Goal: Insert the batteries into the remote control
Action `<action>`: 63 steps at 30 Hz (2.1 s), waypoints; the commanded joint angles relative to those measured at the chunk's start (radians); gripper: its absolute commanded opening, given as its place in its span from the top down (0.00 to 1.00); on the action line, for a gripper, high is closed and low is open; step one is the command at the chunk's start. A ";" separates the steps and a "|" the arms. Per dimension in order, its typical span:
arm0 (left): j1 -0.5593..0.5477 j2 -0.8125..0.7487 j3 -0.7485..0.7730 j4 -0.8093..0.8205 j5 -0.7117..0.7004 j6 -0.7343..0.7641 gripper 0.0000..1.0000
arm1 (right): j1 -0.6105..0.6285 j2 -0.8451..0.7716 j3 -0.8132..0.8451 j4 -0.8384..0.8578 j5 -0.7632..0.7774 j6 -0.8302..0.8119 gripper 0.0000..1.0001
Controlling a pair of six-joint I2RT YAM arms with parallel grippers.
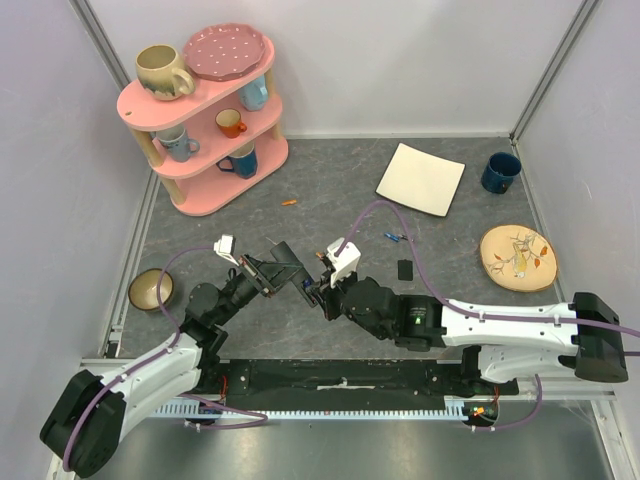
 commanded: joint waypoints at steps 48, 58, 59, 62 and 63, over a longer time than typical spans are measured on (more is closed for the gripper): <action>-0.004 -0.215 -0.119 -0.135 -0.086 0.032 0.98 | 0.016 0.147 0.150 -0.235 -0.129 0.149 1.00; -0.004 -0.220 -0.116 -0.130 -0.105 0.038 0.98 | 0.014 0.174 0.156 -0.263 -0.150 0.166 1.00; -0.004 -0.220 -0.115 -0.129 -0.109 0.038 0.98 | 0.016 0.178 0.156 -0.265 -0.152 0.166 1.00; -0.004 -0.220 -0.116 -0.123 -0.112 0.040 0.98 | 0.014 0.184 0.154 -0.272 -0.156 0.169 1.00; -0.004 -0.220 -0.113 -0.121 -0.114 0.040 0.98 | 0.016 0.188 0.153 -0.277 -0.156 0.169 1.00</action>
